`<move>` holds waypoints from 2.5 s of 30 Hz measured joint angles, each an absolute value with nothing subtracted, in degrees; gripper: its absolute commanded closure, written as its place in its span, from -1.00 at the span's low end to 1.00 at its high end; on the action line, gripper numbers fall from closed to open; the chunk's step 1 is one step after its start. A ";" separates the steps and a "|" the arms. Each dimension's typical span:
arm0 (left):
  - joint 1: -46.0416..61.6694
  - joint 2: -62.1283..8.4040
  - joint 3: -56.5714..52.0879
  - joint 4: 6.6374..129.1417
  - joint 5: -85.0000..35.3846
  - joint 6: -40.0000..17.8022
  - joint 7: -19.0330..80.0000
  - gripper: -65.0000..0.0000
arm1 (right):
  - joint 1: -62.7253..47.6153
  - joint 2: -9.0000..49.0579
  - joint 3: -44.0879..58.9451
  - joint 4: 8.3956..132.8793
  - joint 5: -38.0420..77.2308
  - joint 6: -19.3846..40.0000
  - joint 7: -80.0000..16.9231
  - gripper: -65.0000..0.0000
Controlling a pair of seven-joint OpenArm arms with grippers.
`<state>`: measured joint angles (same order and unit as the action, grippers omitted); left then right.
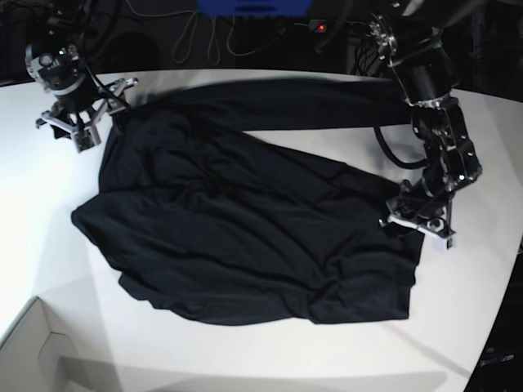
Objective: Layout the t-shirt on the table in an organized manner, then fold the t-shirt properly
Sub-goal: 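Release the sleeve, move the left gripper to the shirt side and smooth it, then grasp the shirt edge corners with both grippers and pull them apart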
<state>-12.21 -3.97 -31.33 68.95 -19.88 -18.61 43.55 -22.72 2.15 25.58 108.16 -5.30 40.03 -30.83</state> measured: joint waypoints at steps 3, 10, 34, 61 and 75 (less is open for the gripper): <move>-9.93 -3.95 -30.87 69.80 -19.88 -18.59 43.48 0.52 | -22.72 2.17 25.69 108.16 -5.30 40.05 -30.83 -0.20; -7.88 -3.97 -31.07 71.11 -20.34 -18.72 45.04 1.00 | -21.63 2.07 25.54 108.12 -5.28 40.05 -30.83 -0.20; 13.80 -3.97 -41.60 101.89 -24.64 -19.57 50.15 1.00 | -21.61 2.07 25.63 108.05 -5.50 40.05 -30.87 -0.20; 16.53 -3.68 -51.48 97.65 -28.14 -28.16 51.11 0.98 | -14.37 2.85 25.58 106.06 -5.28 40.16 -31.00 -0.20; 13.91 -3.79 -51.42 97.65 -28.14 -28.32 50.78 0.98 | -3.86 4.91 26.06 83.05 -4.14 40.07 -29.02 0.69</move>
